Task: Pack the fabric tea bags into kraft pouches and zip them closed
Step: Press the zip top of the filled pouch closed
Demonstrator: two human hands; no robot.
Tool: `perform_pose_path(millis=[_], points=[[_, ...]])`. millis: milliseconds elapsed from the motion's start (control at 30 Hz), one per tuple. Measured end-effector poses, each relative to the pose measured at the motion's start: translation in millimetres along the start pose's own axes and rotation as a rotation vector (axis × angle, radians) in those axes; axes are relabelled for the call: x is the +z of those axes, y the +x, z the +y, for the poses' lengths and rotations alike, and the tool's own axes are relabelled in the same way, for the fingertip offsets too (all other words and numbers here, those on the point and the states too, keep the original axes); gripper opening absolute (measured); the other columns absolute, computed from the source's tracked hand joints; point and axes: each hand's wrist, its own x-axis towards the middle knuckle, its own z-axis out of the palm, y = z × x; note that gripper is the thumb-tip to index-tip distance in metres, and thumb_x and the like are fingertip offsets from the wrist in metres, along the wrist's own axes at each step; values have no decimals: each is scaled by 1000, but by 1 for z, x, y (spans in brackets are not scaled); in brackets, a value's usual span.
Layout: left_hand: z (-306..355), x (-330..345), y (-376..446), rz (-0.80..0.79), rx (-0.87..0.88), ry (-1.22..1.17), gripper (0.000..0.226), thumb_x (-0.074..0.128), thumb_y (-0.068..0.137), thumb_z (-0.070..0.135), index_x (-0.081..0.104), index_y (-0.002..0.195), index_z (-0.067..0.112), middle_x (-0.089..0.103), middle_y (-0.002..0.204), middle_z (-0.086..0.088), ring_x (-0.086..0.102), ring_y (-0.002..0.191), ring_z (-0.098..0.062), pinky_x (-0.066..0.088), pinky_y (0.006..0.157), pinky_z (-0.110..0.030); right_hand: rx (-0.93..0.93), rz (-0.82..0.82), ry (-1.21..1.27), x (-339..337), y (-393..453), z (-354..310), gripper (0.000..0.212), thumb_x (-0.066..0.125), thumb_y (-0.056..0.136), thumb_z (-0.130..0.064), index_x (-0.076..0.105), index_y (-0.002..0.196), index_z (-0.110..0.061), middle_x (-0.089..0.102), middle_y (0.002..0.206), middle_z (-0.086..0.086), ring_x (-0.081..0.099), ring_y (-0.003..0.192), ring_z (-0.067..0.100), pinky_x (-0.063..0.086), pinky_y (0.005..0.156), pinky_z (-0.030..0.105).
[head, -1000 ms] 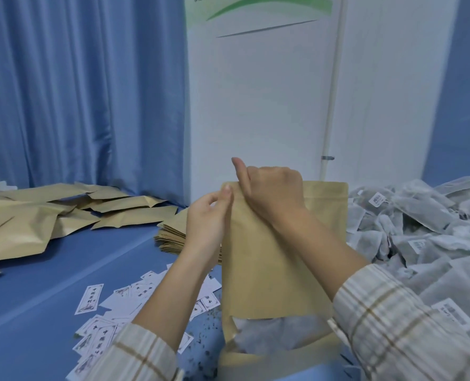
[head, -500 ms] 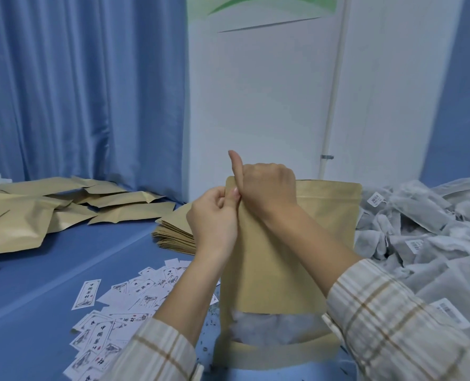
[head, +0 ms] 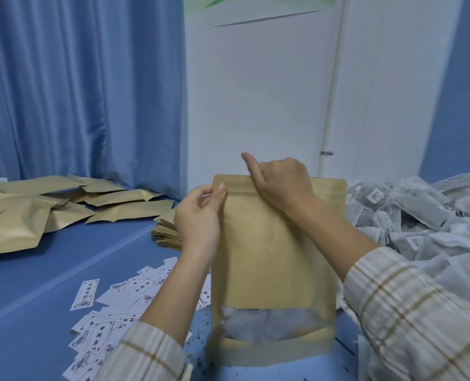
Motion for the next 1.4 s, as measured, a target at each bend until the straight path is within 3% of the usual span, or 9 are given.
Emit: perform_pose_path(millis=[67, 300, 533, 700, 833, 967, 1067, 1200, 1400], points=[[-1, -4, 5, 26, 5, -24, 10, 68, 86, 23, 66, 76, 23, 66, 63, 18, 59, 64, 6, 43, 62, -5, 26, -150, 35, 0, -1, 12, 64, 28, 98, -48, 27, 44, -13, 30, 42, 3, 39, 52, 25, 31, 54, 30], [0, -10, 12, 81, 13, -64, 8, 69, 84, 19, 66, 77, 20, 66, 70, 15, 58, 61, 11, 43, 63, -4, 89, -180, 129, -5, -1, 36, 68, 27, 97, -52, 27, 42, -12, 34, 40, 1, 35, 49, 20, 27, 55, 30], [2, -14, 20, 95, -37, -90, 5, 72, 82, 17, 67, 81, 16, 67, 76, 8, 61, 69, -2, 50, 77, -20, 157, -197, 187, -6, -2, 59, 68, 24, 93, -58, 25, 41, -13, 34, 38, 1, 34, 44, 15, 27, 53, 33], [-2, -12, 23, 116, -26, -88, 9, 70, 83, 19, 67, 87, 12, 66, 77, 9, 60, 66, 4, 48, 74, -14, 154, -304, 78, -10, 2, 61, 69, 17, 95, -58, 37, 47, -11, 41, 48, 4, 51, 62, 27, 24, 50, 31], [-4, 9, 9, -6, -37, -72, 8, 68, 85, 20, 69, 85, 12, 69, 78, 7, 61, 70, 1, 46, 71, -11, -22, -368, 101, -8, 11, 14, 65, 15, 94, -58, 54, 62, -17, 54, 65, 5, 51, 72, 29, 25, 55, 31], [-2, 15, 5, -27, -87, -144, 17, 61, 91, 26, 67, 75, 22, 65, 71, 7, 54, 73, -11, 42, 73, -28, -144, -168, -63, -1, 13, -34, 56, 18, 100, -45, 66, 98, -17, 65, 78, 8, 53, 66, 28, 11, 46, 27], [-2, 5, 7, -140, -118, -126, 25, 52, 95, 35, 69, 78, 26, 64, 71, 9, 54, 76, -13, 43, 71, -30, -19, -175, -25, 3, 12, -29, 61, 17, 99, -49, 63, 80, -14, 59, 70, 9, 45, 65, 27, 21, 51, 30], [-8, 6, -2, -220, -16, 41, 25, 52, 96, 23, 65, 91, 44, 71, 87, 0, 65, 88, -19, 49, 90, -43, 61, -186, 88, 8, 14, -36, 66, 24, 92, -63, 38, 49, -14, 39, 49, 1, 47, 57, 25, 19, 47, 27], [-4, 8, -8, -428, -107, 124, 45, 67, 79, 41, 57, 122, 28, 71, 100, -8, 66, 98, -24, 50, 90, -41, 156, -94, 76, 4, 22, -21, 61, 25, 98, -51, 66, 78, -12, 65, 78, 11, 62, 83, 32, 33, 62, 31]])
